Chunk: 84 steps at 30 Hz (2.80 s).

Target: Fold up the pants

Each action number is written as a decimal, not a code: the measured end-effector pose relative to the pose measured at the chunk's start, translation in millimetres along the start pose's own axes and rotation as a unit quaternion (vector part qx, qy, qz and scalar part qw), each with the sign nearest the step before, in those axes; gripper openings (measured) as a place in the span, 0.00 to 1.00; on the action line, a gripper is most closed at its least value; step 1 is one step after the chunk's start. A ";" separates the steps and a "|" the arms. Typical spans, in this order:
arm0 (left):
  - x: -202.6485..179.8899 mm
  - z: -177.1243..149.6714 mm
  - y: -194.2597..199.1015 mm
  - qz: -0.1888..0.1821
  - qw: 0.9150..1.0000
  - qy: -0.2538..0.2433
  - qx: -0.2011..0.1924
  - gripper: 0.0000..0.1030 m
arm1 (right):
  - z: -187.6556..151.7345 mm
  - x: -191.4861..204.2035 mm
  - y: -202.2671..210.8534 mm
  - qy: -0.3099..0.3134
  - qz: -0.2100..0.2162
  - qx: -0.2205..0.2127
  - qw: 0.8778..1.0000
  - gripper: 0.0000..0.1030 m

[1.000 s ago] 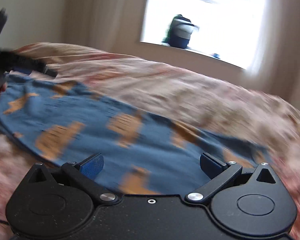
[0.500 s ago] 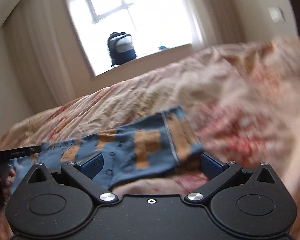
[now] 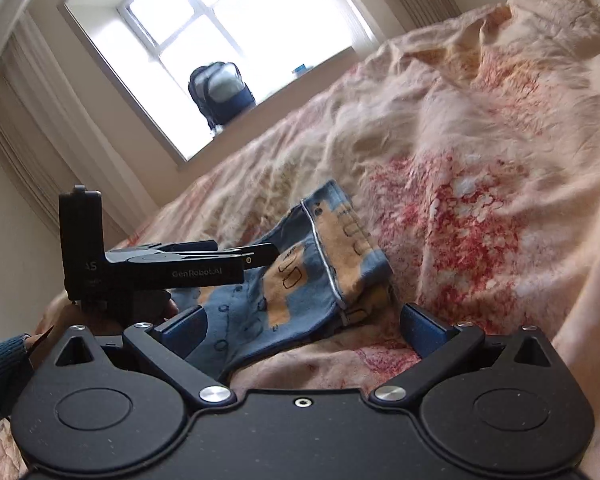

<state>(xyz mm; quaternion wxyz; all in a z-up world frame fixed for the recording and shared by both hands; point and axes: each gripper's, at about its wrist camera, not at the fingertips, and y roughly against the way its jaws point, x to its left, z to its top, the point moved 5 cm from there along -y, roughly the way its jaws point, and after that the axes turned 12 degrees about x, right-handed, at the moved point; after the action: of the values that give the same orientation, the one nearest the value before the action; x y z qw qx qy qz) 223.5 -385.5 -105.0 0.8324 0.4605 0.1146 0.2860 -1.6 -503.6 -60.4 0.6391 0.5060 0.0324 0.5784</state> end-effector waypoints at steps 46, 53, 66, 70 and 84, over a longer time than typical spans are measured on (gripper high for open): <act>-9.4 55.6 50.0 -0.187 0.961 0.164 0.120 1.00 | -32.8 113.4 -26.9 0.357 -0.228 -0.097 0.901 0.13; -14.2 43.0 47.3 -0.180 0.963 0.155 0.129 1.00 | -44.4 123.3 -39.0 0.402 -0.235 -0.080 0.882 0.14; -58.6 49.6 33.4 -0.046 0.982 0.037 0.177 0.67 | -54.9 126.2 -43.1 0.422 -0.239 -0.069 0.872 0.16; -46.9 43.6 37.8 -0.052 0.981 0.066 0.173 0.37 | -56.0 126.9 -42.6 0.425 -0.238 -0.072 0.870 0.16; 38.5 9.6 101.2 -0.137 0.961 0.220 0.095 0.12 | -67.1 166.9 -23.3 0.478 -0.198 -0.107 0.849 0.14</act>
<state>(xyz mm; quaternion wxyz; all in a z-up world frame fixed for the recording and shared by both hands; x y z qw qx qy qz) 221.6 -328.1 -12.7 0.7706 0.4428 0.3834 0.2511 27.7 -329.7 -18.2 0.6953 0.0783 0.3715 0.6103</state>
